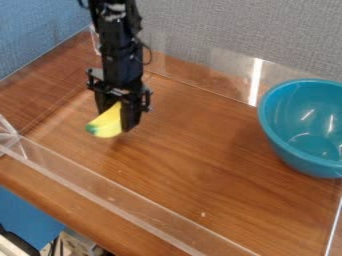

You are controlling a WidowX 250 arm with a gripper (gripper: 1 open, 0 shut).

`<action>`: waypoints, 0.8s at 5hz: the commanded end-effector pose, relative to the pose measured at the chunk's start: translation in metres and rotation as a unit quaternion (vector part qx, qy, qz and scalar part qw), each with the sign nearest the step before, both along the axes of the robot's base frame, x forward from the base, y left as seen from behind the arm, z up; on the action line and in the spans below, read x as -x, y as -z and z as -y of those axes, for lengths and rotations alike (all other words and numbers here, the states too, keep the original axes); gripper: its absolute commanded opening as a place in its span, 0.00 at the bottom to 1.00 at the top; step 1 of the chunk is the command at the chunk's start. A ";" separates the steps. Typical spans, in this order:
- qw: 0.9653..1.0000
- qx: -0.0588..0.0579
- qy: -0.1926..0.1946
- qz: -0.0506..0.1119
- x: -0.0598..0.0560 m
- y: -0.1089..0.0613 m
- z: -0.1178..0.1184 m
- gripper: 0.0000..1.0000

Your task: Put the yellow object in the blue bowl

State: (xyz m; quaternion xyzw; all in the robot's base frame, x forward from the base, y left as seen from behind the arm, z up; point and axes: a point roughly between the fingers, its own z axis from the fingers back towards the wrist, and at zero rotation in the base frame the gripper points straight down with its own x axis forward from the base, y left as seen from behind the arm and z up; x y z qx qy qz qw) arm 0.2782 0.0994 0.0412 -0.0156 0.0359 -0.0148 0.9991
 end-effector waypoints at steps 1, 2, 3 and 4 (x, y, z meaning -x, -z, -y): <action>0.999 -0.001 0.016 0.028 -0.003 -0.011 -0.004 0.00; 0.999 -0.013 0.012 0.041 -0.004 -0.039 0.005 0.00; 0.997 -0.027 0.021 0.066 -0.014 -0.081 0.039 0.00; 0.993 -0.017 0.067 0.095 -0.034 -0.116 0.089 0.00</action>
